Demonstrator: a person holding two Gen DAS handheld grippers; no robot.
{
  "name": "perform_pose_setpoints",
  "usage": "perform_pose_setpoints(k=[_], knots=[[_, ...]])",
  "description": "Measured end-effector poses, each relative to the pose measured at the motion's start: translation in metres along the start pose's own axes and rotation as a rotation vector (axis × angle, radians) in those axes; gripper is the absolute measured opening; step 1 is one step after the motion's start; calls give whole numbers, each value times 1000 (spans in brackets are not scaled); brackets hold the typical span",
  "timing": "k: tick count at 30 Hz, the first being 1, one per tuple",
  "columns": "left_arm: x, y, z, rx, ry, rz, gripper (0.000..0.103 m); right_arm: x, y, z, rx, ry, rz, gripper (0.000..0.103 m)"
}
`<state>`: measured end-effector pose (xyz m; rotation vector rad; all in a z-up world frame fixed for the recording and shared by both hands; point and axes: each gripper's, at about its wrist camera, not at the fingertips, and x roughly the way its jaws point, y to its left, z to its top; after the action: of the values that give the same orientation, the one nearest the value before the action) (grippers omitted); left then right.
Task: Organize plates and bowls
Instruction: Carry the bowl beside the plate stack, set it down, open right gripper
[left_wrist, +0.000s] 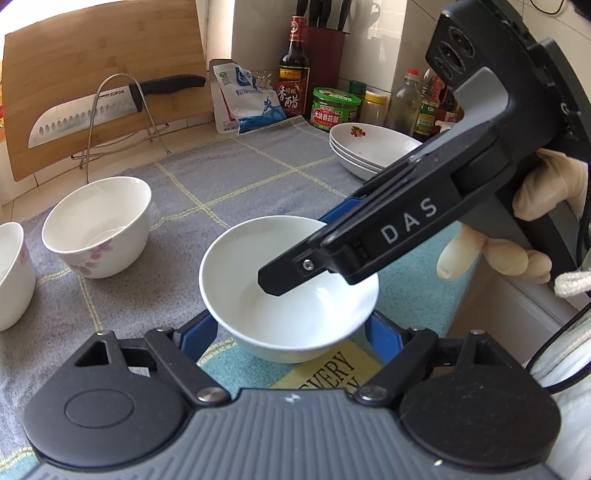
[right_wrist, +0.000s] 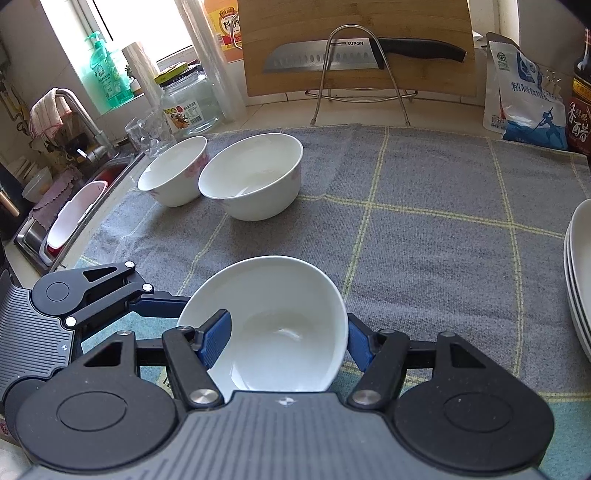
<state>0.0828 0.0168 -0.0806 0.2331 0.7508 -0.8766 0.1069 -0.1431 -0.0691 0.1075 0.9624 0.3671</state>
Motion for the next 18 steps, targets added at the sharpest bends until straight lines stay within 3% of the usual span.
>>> perform_pose_setpoints(k=[6, 11, 18], knots=[[1, 0, -1, -4, -9, -5, 88, 2, 0, 0, 1, -1, 5, 76], [-2, -1, -2, -10, -25, -12, 99, 1, 5, 2, -14, -22, 11, 99], [-21, 7, -10, -15, -22, 17, 99, -4, 10, 11, -66, -43, 14, 100]])
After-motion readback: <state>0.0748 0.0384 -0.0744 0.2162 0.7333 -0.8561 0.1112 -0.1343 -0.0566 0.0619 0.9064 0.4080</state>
